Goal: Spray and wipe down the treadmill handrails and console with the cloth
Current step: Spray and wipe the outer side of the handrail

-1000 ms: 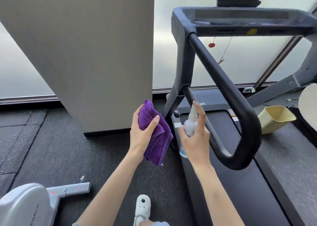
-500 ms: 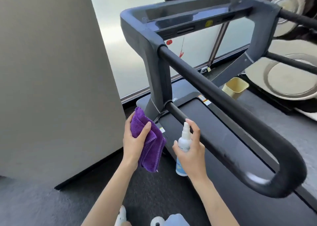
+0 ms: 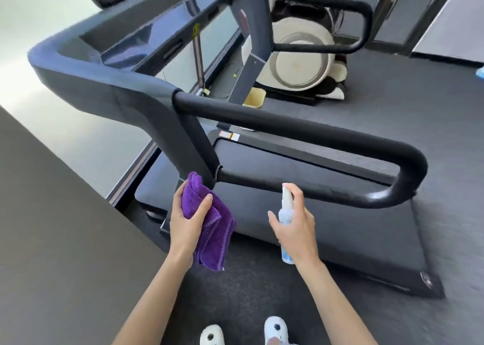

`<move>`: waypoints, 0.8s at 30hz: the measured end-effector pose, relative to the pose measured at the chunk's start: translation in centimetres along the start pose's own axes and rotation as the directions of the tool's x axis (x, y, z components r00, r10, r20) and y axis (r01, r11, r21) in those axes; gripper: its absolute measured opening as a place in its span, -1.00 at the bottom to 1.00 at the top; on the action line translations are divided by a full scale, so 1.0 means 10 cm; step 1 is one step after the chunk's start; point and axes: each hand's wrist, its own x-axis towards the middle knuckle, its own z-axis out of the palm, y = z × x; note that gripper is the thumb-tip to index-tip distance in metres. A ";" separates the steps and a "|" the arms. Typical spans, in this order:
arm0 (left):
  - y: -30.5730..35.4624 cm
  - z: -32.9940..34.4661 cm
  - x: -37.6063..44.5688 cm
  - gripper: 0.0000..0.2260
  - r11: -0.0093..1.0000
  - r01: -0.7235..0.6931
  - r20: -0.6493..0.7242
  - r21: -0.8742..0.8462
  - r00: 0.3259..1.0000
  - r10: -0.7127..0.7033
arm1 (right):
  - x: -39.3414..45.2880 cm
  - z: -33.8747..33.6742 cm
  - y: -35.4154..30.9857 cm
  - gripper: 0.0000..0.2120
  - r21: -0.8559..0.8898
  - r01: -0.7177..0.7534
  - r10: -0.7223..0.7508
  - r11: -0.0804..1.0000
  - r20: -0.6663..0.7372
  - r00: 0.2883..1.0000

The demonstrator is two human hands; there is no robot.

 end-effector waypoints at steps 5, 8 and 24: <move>-0.03 0.07 0.15 -0.48 1.000 0.004 0.115 0.006 0.993 -0.005 | 0.12 0.13 -0.16 -0.36 -0.123 -0.020 0.016 0.992 -0.034 0.999; -0.05 0.15 0.19 -0.45 1.000 -0.003 0.155 0.006 0.988 0.002 | 0.20 0.19 -0.17 -0.39 -0.157 -0.041 0.034 0.987 -0.046 0.998; -0.08 0.11 0.22 -0.53 0.999 0.022 0.174 0.025 0.984 -0.026 | 0.25 0.29 -0.12 -0.43 -0.261 -0.031 0.012 0.965 -0.075 0.997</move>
